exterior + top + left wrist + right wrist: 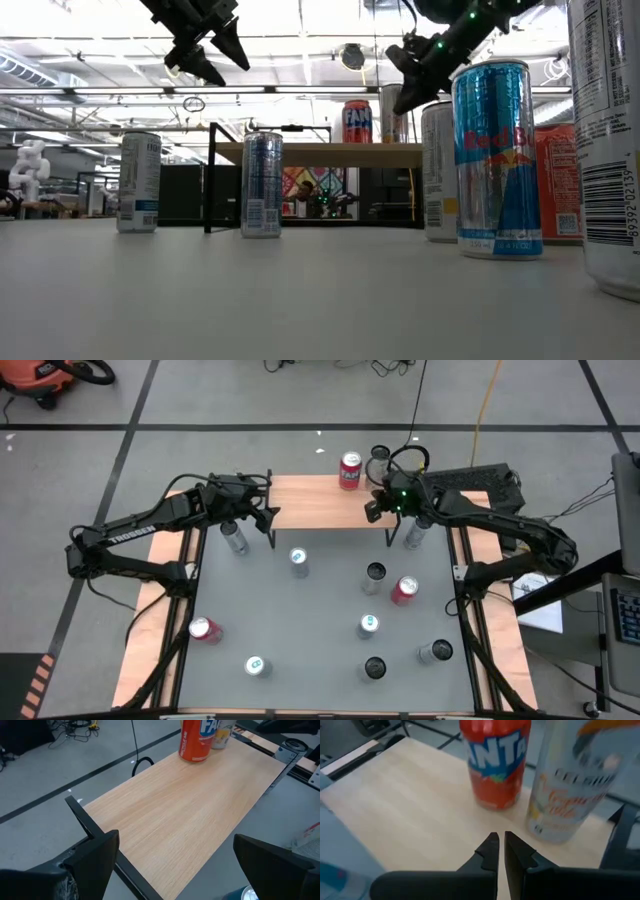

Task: Place canned beverage on shelf
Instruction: Adjust the yellow soda can on the shelf, then put the right orange soda can on the shelf aligned with the other orange soda can

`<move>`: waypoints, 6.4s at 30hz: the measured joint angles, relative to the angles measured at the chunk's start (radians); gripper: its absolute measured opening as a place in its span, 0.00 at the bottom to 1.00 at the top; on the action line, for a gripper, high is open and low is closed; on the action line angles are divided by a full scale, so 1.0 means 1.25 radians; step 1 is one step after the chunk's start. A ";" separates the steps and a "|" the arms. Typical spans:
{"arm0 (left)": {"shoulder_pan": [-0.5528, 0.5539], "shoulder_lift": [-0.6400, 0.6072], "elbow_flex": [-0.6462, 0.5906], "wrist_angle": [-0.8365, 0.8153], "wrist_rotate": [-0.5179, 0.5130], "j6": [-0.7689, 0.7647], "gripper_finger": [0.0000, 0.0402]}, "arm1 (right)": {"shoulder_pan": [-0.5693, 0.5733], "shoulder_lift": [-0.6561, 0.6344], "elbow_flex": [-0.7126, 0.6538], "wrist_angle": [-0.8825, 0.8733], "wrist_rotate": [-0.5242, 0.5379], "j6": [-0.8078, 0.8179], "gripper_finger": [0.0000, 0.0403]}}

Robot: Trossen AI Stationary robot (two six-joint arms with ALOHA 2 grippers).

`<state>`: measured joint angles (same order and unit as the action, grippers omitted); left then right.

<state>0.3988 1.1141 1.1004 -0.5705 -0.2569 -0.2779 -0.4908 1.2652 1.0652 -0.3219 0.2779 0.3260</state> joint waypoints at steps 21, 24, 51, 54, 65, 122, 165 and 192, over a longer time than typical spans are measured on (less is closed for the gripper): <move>0.000 0.000 0.000 0.001 0.001 -0.004 0.98 | -0.001 0.088 -0.004 0.079 0.156 -0.081 0.00; 0.000 0.000 0.000 0.001 0.001 -0.004 0.98 | -0.001 0.095 -0.005 0.089 0.158 -0.083 0.00; 0.000 0.000 0.000 0.000 0.008 -0.003 0.98 | -0.012 0.096 -0.005 0.109 0.200 -0.089 0.00; 0.000 0.000 0.000 0.000 0.009 -0.003 0.98 | -0.012 0.096 -0.004 0.111 0.200 -0.088 0.00; 0.000 0.000 0.000 0.000 0.009 -0.004 0.98 | -0.012 0.116 -0.004 0.145 0.196 -0.086 0.00; -0.108 0.004 0.000 -0.145 0.034 -0.242 0.98 | 0.104 0.074 0.700 -0.740 -0.142 -0.272 0.00; -0.409 0.004 0.000 -0.231 0.031 -0.420 0.98 | 0.331 0.094 0.699 -0.830 -0.357 0.279 0.00; -0.429 0.003 0.000 -0.293 -0.044 -0.400 0.98 | 0.472 -0.158 0.257 -0.809 -0.122 0.188 0.40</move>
<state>-0.1371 1.1183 1.1007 -0.9371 -0.3119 -0.7784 0.0986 1.0680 1.3870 -1.3336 0.1251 0.5614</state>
